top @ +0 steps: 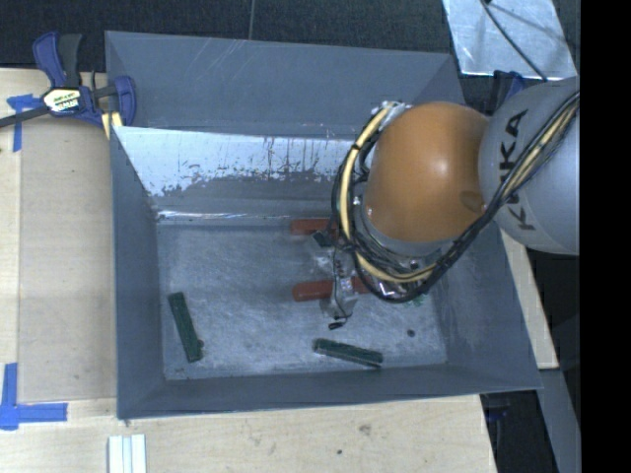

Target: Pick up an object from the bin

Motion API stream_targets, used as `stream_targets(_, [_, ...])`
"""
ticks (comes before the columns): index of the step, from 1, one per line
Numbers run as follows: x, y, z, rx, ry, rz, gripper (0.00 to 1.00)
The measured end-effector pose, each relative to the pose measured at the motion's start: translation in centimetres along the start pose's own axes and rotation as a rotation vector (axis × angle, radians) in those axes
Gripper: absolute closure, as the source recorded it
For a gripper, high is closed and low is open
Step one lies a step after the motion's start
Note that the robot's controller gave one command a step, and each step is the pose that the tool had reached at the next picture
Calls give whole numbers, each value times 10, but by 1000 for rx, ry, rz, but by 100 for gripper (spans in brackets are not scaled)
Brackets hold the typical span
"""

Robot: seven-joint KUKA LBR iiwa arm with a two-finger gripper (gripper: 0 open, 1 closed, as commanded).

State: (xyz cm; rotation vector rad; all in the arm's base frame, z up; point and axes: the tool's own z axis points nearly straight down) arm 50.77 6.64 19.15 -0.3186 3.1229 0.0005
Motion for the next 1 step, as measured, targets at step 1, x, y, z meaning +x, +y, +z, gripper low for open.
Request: stream_targets(1, [-1,0,-40,1,-5,-73,100])
